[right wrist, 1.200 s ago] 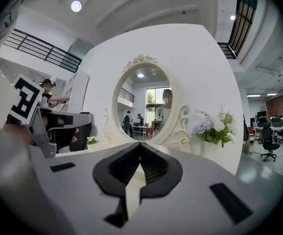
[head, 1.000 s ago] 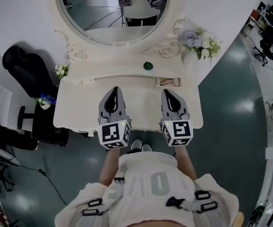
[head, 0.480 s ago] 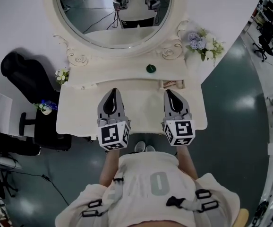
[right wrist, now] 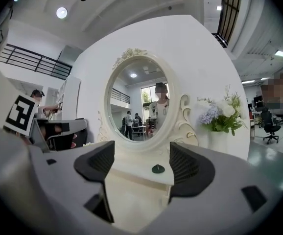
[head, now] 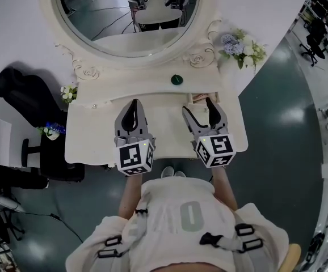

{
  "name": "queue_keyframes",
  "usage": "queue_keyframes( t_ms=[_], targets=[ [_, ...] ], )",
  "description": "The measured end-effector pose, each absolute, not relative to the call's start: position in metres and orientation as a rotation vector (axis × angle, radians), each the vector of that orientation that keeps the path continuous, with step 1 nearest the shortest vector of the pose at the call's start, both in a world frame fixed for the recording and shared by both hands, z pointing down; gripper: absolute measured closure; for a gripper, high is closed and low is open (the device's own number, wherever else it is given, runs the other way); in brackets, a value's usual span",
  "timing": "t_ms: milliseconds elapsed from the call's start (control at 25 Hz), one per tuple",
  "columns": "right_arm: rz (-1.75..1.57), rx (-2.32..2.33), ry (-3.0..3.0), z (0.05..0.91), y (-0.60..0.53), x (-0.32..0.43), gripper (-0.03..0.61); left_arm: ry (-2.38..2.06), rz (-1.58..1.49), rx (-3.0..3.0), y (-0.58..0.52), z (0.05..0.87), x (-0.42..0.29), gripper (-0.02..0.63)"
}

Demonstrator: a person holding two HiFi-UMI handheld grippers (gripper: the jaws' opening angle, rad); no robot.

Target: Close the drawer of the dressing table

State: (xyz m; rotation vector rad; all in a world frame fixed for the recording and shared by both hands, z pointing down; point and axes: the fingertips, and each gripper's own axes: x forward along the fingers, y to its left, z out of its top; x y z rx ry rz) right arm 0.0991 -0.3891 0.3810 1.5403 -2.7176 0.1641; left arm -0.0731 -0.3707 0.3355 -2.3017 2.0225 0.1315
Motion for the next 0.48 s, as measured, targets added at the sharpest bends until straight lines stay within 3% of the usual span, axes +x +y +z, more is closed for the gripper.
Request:
queue_keyframes(
  t_ms=[320, 480],
  targets=[
    [0.235, 1.527, -2.688, 0.397, -0.393, 0.102, 0.227, 2.016, 0.119, -2.309, -0.375, 0.337, -0.073, 0.595],
    [0.275, 1.54, -2.634, 0.411, -0.406, 0.109, 0.258, 2.02, 0.123, -2.308, -0.378, 0.337, -0.075, 0.595]
  ],
)
